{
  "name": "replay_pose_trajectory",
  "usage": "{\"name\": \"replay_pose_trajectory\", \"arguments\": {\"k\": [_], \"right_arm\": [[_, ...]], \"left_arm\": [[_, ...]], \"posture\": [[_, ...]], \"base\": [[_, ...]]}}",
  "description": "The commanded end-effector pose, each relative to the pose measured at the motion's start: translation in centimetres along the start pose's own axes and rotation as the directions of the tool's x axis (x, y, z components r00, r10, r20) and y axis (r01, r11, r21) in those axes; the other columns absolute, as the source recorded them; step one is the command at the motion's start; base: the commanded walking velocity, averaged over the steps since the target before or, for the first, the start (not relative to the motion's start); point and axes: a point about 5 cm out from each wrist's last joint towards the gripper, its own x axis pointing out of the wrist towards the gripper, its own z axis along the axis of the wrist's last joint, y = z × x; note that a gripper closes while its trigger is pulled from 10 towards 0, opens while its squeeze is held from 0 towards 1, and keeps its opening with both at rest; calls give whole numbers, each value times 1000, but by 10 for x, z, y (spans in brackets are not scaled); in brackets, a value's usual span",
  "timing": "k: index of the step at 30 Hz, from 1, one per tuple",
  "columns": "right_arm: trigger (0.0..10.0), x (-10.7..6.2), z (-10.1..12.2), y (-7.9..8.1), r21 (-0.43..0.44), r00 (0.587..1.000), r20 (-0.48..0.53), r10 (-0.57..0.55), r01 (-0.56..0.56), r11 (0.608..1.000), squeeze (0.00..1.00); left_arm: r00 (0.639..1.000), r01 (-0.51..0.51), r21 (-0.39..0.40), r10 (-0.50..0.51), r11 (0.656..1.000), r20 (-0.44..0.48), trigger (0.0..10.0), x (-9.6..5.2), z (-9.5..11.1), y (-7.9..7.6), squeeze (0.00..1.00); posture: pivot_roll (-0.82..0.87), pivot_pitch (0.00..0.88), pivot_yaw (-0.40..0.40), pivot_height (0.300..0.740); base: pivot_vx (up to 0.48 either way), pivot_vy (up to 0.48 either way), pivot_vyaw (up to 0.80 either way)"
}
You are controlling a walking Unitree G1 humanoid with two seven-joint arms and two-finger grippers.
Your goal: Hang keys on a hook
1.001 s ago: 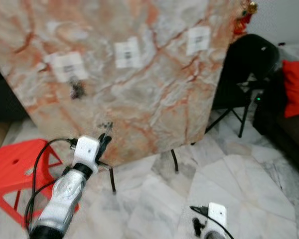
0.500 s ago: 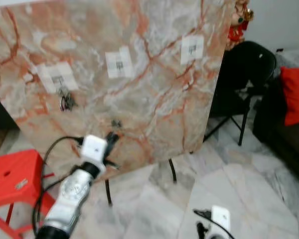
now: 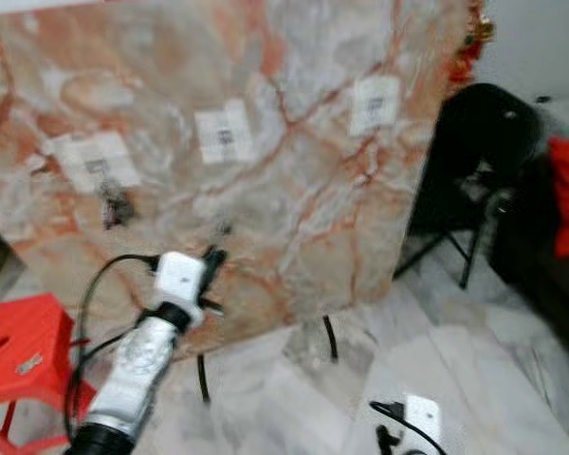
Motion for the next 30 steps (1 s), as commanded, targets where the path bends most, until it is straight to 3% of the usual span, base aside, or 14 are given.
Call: {"name": "replay_pose_trajectory", "arguments": {"k": [1,30], "right_arm": [[10000,0,-3,6,2,1000,-4,16,-16,1000,0],[10000,0,-4,6,-3,1000,-8,17,-17,1000,0]], "left_arm": [[1000,-22,2,22,1000,12,10000,0,3,5,0],[1000,6,-19,-6,1000,24,10000,1,5,2,0]], "posture": [[17,0,-26,732],[21,0,-23,732]], "base": [[262,0,0],[253,0,0]]}}
